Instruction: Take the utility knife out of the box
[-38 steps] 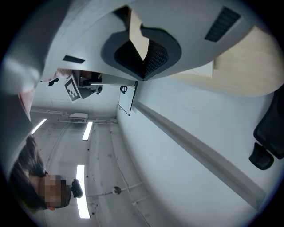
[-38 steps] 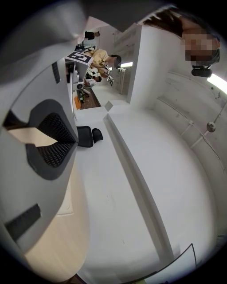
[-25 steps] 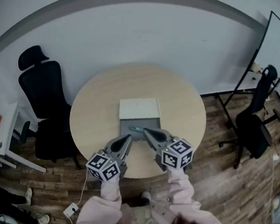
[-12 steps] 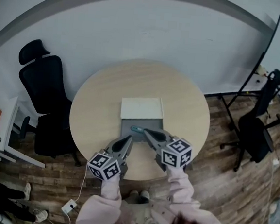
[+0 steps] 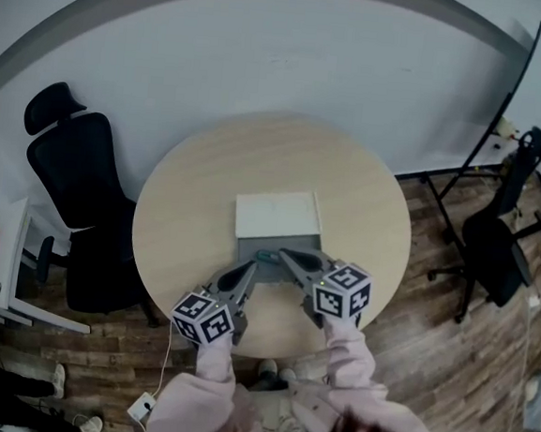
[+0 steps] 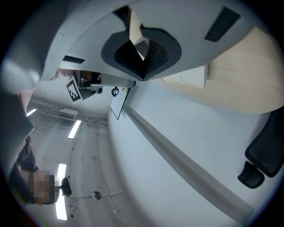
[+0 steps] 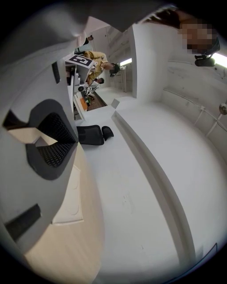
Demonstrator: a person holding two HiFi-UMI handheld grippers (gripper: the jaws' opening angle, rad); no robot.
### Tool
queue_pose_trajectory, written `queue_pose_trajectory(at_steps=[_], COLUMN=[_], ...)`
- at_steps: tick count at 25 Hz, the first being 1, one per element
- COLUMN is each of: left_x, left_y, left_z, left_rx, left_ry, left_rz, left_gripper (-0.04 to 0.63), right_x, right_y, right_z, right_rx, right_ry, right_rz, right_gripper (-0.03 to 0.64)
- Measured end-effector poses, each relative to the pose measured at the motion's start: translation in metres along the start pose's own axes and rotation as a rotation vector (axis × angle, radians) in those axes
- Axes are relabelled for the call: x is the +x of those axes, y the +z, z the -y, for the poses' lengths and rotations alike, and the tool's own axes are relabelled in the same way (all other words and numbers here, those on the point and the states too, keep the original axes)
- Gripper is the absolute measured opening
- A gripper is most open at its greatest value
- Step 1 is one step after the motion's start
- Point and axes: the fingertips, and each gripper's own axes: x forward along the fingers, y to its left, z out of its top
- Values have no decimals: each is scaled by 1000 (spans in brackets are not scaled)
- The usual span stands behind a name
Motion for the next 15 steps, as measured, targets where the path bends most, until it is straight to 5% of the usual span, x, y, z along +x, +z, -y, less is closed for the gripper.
queue_pose_trajectory(at_steps=[15], left_x=[14], left_y=[-20], left_z=[-34], left_rx=[-65], left_ry=[-56], left_rz=[-82], left_gripper=[0], right_x=[27], right_y=[-19], right_z=[23], right_rx=[50], right_ry=[-65], right_rz=[-53], right_gripper=[2])
